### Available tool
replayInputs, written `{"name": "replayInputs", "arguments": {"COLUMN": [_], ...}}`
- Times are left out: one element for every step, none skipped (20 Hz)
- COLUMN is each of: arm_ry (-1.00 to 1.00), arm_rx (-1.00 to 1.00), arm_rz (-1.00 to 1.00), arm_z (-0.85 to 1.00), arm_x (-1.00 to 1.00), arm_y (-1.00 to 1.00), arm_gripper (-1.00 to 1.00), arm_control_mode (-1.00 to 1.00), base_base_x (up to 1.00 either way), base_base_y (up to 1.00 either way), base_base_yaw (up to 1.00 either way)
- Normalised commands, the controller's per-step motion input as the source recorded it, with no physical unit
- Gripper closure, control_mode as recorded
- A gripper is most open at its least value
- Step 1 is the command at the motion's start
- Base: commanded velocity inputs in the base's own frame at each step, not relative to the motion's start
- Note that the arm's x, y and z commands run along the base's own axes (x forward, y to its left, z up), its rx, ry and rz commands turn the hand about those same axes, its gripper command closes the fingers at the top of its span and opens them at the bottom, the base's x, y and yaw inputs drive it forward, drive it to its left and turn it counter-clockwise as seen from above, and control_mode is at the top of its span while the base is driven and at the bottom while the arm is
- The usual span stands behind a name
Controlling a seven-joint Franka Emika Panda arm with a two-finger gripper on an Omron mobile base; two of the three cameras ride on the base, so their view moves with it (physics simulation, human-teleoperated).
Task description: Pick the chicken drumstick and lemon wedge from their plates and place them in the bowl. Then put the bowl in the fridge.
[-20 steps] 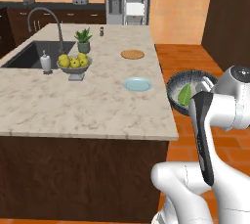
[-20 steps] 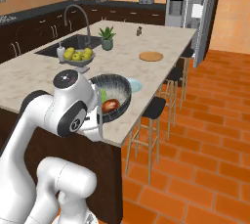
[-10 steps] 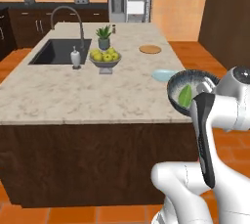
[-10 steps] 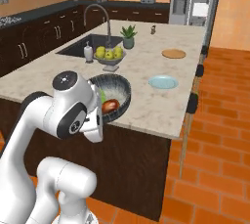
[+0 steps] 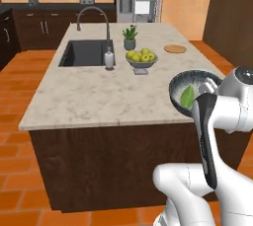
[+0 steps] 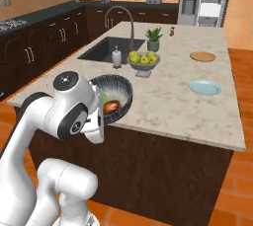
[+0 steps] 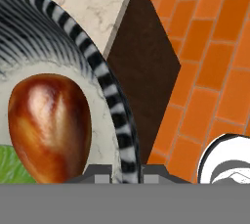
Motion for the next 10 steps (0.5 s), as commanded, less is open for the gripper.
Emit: {"name": "replayInputs", "arguments": {"arm_ry": [0.0, 0.0, 0.0, 0.0, 0.0, 0.0, 0.0, 0.0, 0.0, 0.0], "arm_rx": [0.0, 0.0, 0.0, 0.0, 0.0, 0.0, 0.0, 0.0, 0.0, 0.0], "arm_rz": [0.0, 0.0, 0.0, 0.0, 0.0, 0.0, 0.0, 0.0, 0.0, 0.0], "arm_z": [0.0, 0.0, 0.0, 0.0, 0.0, 0.0, 0.0, 0.0, 0.0, 0.0], "arm_x": [0.0, 0.0, 0.0, 0.0, 0.0, 0.0, 0.0, 0.0, 0.0, 0.0], "arm_y": [0.0, 0.0, 0.0, 0.0, 0.0, 0.0, 0.0, 0.0, 0.0, 0.0], "arm_gripper": [1.0, 1.0, 1.0, 1.0, 1.0, 1.0, 1.0, 1.0, 1.0, 1.0], "arm_control_mode": [1.0, 1.0, 1.0, 1.0, 1.0, 1.0, 1.0, 1.0, 1.0, 1.0], "base_base_x": [0.0, 0.0, 0.0, 0.0, 0.0, 0.0, 0.0, 0.0, 0.0, 0.0], "base_base_y": [1.0, 1.0, 1.0, 1.0, 1.0, 1.0, 1.0, 1.0, 1.0, 1.0], "base_base_yaw": [-0.15, -0.15, -0.15, -0.15, -0.15, -0.15, -0.15, -0.15, -0.15, -0.14]}}
